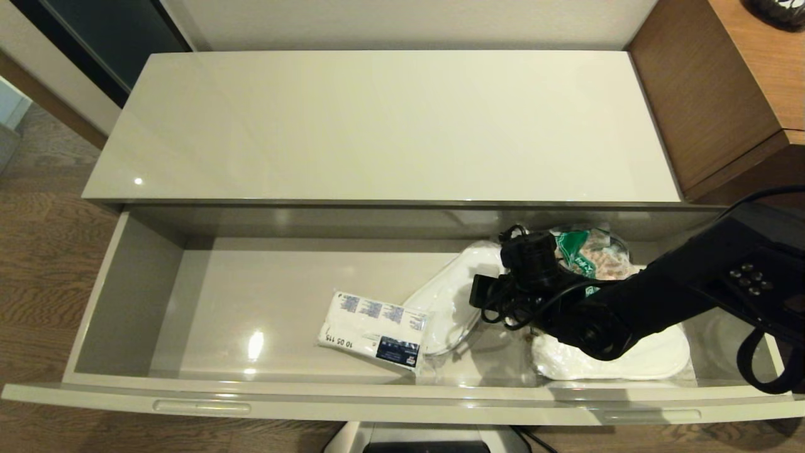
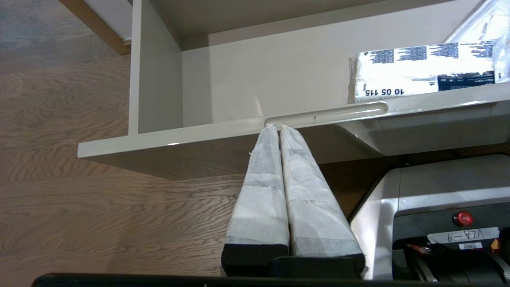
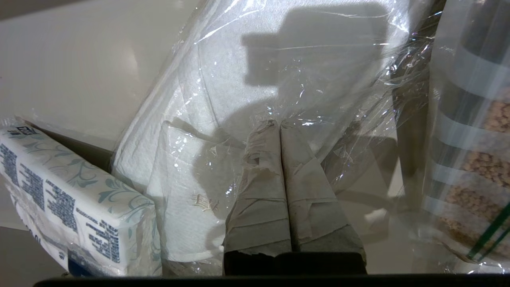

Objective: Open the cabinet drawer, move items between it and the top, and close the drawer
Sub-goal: Take out the disposable slippers from the drawer

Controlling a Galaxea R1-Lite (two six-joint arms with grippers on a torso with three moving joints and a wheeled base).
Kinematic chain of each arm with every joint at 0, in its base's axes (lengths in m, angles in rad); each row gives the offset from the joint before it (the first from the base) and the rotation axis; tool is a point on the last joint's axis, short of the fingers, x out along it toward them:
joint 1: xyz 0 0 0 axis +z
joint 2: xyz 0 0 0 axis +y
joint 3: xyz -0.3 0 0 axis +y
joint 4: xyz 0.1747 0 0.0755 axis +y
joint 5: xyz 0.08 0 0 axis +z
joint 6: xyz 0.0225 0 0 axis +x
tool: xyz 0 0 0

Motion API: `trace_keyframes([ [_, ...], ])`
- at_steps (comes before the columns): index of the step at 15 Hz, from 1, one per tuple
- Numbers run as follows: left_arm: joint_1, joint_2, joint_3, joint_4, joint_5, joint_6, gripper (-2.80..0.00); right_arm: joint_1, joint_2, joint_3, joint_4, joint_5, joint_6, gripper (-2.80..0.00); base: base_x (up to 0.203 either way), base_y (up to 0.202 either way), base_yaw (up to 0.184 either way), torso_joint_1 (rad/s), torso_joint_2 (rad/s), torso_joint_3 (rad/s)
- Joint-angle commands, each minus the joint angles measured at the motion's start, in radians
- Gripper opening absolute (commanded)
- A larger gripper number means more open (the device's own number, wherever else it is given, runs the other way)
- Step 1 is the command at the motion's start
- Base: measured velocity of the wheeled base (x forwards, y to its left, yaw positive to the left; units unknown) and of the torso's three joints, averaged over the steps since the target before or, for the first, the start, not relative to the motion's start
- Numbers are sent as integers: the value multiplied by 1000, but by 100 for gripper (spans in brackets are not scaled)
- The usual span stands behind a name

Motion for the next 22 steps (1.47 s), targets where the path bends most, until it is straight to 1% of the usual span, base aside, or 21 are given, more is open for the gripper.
trace_keyframes([
  [1, 0, 2, 0, -1, 0, 1, -280, -4, -17, 5, -1, 0, 2, -280, 0, 0, 0, 0, 0, 0],
  [4, 0, 2, 0, -1, 0, 1, -280, -7, -52, 22, 5, 21, 2, -280, 0, 0, 0, 0, 0, 0],
  [8, 0, 2, 0, -1, 0, 1, -280, -20, -242, 87, 52, 120, 2, -280, 0, 0, 0, 0, 0, 0],
  [12, 0, 2, 0, -1, 0, 1, -280, -28, -430, 97, 184, 194, 0, -280, 0, 0, 0, 0, 0, 0],
  [14, 0, 2, 0, -1, 0, 1, -280, -32, -486, 93, 240, 212, -1, -280, 0, 0, 0, 0, 0, 0],
  [17, 0, 2, 0, -1, 0, 1, -280, -44, -509, 88, 275, 217, -4, -280, 0, 0, 0, 0, 0, 0],
  [21, 0, 2, 0, -1, 0, 1, -280, -40, -433, 85, 293, 206, -6, -280, 0, 0, 0, 0, 0, 0],
  [22, 0, 2, 0, -1, 0, 1, -280, -29, -411, 75, 294, 202, -5, -280, 0, 0, 0, 0, 0, 0],
])
